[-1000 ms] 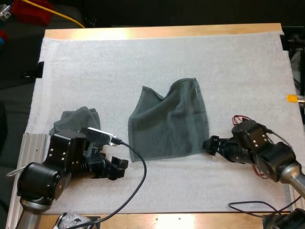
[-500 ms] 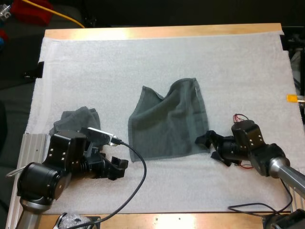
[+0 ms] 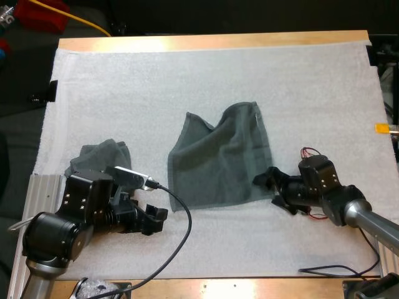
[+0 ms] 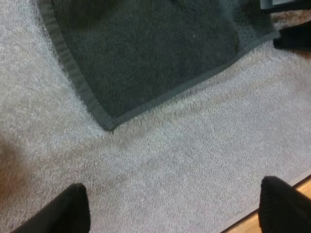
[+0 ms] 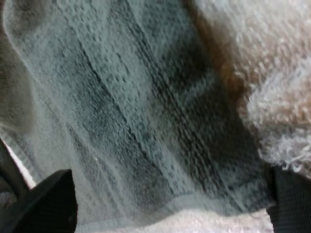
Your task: Pick towel from pile, fold and stack
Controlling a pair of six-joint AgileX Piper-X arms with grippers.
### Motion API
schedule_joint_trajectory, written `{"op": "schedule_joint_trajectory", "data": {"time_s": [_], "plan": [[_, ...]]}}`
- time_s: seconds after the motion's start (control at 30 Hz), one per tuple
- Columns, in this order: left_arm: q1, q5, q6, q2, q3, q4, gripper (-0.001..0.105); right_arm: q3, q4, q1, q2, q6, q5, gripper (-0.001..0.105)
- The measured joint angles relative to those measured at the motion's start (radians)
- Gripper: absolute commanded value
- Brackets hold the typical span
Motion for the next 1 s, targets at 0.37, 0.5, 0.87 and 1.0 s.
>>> {"op": "schedule_joint_trajectory", "data": {"time_s": [0.37,0.5,0.87,1.0], "plan": [[0.000,0.000,0.000,0.000,0.000,0.000,0.069,0.000,-0.021,0.000,0.004,0.001,0.058,0.060],[0.000,0.000,0.000,0.000,0.000,0.000,0.069,0.000,-0.021,0.000,0.004,0.001,0.069,0.053],[0.000,0.000,0.000,0.000,0.000,0.000,0.069,0.000,0.003,0.000,0.004,0.001,0.087,0.018],[0.000,0.000,0.000,0.000,0.000,0.000,0.069,0.000,0.003,0.000,0.004,-0.004,0.086,0.014]]}}
